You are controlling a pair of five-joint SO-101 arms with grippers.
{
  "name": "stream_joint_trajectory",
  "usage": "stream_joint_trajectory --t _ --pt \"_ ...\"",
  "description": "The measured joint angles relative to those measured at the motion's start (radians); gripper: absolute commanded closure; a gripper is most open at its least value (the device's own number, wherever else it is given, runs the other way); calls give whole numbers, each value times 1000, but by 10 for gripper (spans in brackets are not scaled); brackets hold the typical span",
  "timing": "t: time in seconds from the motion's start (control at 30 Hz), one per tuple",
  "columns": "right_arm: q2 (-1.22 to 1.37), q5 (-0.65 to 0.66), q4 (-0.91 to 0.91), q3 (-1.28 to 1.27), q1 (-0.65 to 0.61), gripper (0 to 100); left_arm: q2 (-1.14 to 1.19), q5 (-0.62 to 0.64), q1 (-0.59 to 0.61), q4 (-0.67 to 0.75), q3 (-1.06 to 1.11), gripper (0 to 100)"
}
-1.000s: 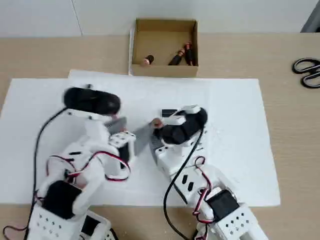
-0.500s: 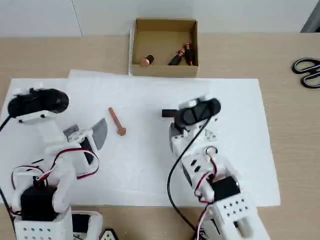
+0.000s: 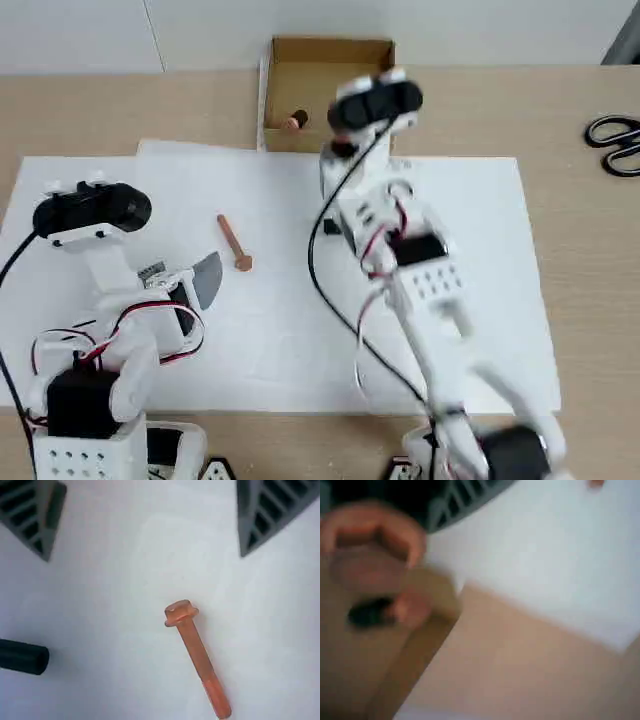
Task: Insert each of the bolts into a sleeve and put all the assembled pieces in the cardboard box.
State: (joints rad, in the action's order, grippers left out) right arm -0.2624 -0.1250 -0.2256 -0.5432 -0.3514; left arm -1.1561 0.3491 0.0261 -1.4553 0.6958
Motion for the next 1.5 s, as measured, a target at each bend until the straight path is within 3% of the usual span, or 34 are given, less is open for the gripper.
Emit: stream_joint_trajectory --t 0.33,0.67,0.9,1.1,1.5 --pt "546 0 342 391 84 995 0 0 0 0 0 769" --pt "914 0 374 724 80 991 0 0 -5 0 0 770" --pt "1016 0 374 767 78 986 0 0 -6 0 0 770" --pt "1039 0 381 776 72 877 0 0 -6 0 0 770" --pt "1056 0 365 821 57 872 0 0 -6 0 14 770"
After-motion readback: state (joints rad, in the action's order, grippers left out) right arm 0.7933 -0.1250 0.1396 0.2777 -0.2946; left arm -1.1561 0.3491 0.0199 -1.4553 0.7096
